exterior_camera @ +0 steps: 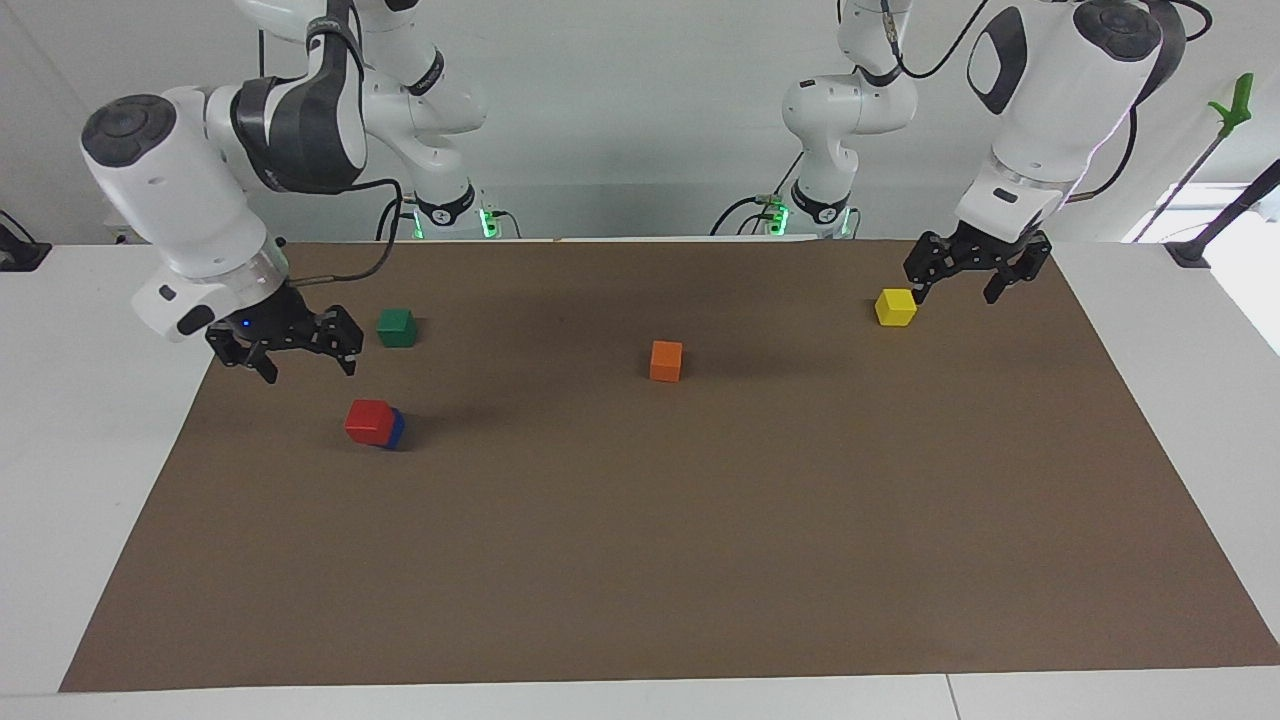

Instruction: Transfer red block to right arm and stack on blue block

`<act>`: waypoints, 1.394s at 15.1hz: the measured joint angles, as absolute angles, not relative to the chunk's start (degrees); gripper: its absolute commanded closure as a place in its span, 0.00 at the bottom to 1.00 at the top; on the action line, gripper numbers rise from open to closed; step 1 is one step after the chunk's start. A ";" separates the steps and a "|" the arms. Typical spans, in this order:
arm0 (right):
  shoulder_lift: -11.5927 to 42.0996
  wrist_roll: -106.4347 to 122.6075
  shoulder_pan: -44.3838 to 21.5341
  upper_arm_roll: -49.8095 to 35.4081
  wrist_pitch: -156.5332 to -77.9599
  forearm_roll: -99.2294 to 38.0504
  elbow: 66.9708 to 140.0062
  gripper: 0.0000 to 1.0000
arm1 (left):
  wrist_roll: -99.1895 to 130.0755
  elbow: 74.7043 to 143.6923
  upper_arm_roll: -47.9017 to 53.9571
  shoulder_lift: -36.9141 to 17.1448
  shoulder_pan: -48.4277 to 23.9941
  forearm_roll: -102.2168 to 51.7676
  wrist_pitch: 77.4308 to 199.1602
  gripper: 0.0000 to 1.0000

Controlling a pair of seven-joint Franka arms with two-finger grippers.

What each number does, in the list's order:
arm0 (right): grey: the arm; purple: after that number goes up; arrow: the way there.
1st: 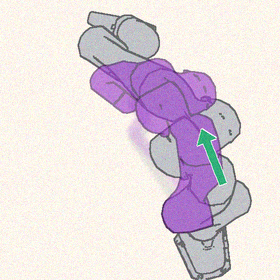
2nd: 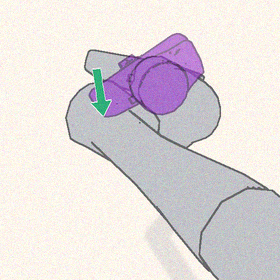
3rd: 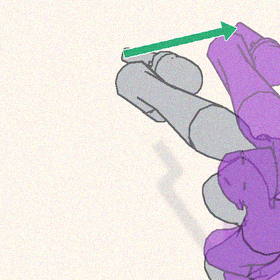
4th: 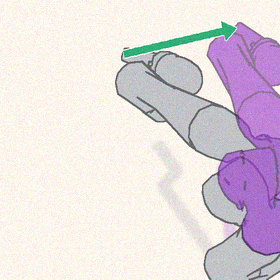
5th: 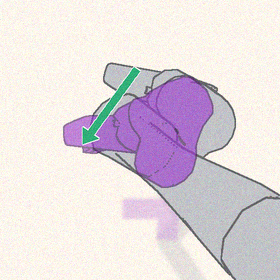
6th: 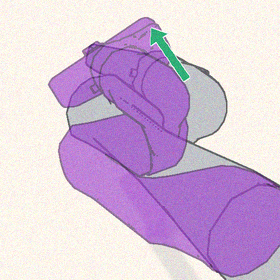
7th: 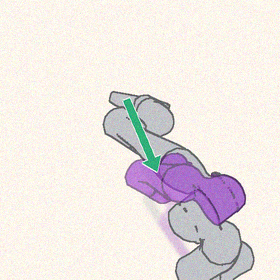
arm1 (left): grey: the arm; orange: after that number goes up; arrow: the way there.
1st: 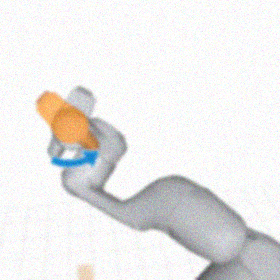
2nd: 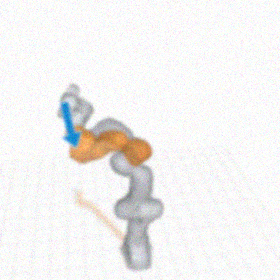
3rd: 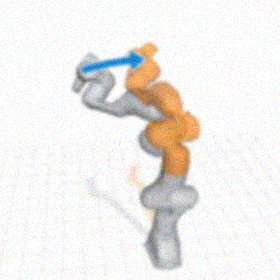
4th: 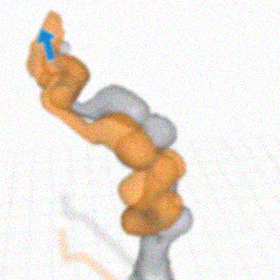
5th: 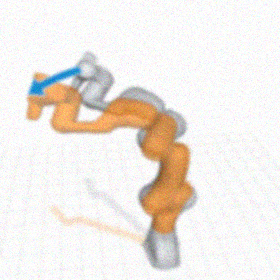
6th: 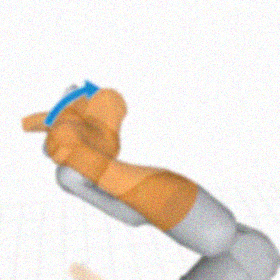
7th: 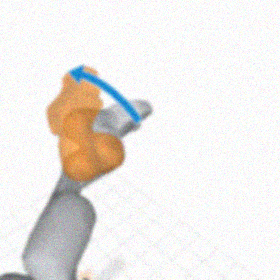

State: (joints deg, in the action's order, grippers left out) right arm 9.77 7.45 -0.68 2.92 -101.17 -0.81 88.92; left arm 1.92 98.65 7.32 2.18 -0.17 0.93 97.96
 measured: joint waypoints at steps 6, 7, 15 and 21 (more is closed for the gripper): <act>3.93 7.95 0.31 2.95 -89.15 -0.81 87.45 0.00 | 1.92 98.65 7.32 2.18 -0.17 0.93 97.93 0.00; 3.10 7.95 0.35 2.95 -87.87 -0.80 87.46 0.00 | 1.92 98.65 7.32 2.18 -0.17 0.93 97.93 0.00; -1.03 7.97 2.11 3.03 -86.02 0.40 88.51 0.00 | 1.93 98.65 7.32 2.18 -0.17 0.93 97.93 0.00; -3.64 7.98 2.07 2.88 -90.98 1.51 95.81 0.00 | 1.93 98.65 7.32 2.18 -0.17 0.93 97.92 0.00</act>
State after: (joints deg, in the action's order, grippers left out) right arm -3.64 7.98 2.07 2.88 -90.98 1.51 95.81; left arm 1.93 98.65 7.32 2.18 -0.17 0.93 97.92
